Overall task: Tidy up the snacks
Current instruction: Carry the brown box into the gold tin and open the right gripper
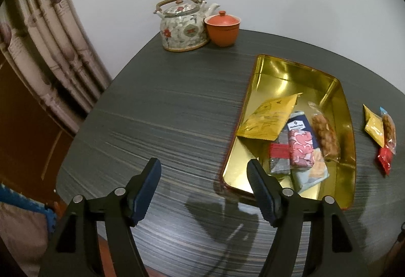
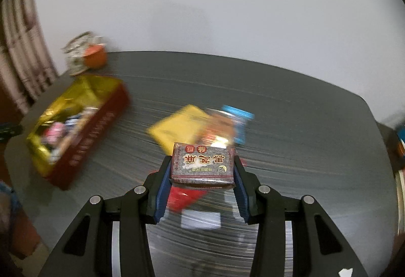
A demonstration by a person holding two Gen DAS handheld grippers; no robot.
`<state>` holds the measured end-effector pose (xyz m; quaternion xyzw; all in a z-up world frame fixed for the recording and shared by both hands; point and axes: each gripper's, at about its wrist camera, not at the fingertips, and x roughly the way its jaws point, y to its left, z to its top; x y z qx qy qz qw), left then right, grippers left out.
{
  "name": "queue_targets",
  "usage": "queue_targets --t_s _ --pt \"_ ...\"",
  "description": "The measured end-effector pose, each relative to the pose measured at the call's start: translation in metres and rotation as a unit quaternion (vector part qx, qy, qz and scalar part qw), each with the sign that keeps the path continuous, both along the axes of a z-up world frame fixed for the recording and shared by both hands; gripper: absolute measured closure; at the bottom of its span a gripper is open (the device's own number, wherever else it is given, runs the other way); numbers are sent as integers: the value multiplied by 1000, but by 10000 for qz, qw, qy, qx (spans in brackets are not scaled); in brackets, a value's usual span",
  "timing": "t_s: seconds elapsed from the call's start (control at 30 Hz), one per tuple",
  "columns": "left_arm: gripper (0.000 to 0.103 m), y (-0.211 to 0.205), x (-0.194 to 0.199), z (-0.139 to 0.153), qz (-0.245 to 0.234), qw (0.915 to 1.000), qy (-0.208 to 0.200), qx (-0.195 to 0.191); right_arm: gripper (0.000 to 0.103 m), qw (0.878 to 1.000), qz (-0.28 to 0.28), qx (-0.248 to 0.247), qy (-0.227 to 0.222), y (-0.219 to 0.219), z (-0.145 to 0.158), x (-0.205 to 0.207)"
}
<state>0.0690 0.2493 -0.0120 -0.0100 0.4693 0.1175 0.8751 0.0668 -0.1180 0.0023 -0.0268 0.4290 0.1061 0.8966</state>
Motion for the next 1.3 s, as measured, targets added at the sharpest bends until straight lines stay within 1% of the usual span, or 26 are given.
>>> queue_targets --t_s 0.1,0.2,0.33,0.43,0.63,0.97,1.3 --pt "32 5 0 -2 66 10000 45 0 62 9994 345 83 -25 34 8 -3" --pt "32 7 -2 -1 78 10000 6 -20 62 9975 688 122 -54 70 13 -6" --pt "30 9 -2 1 103 9999 -2 -50 62 9939 1088 176 6 111 13 -6" --pt "30 10 -1 -1 123 9999 20 -9 62 9909 1332 170 16 135 13 -9" --pt "30 14 -1 0 206 9998 42 -71 62 9861 1652 159 107 173 5 -6" --pt "30 16 -1 -2 202 9997 105 -99 62 9826 1805 66 434 198 -17 4" --pt "29 17 -1 -2 199 9997 127 -89 62 9799 1903 -96 585 210 -35 8"
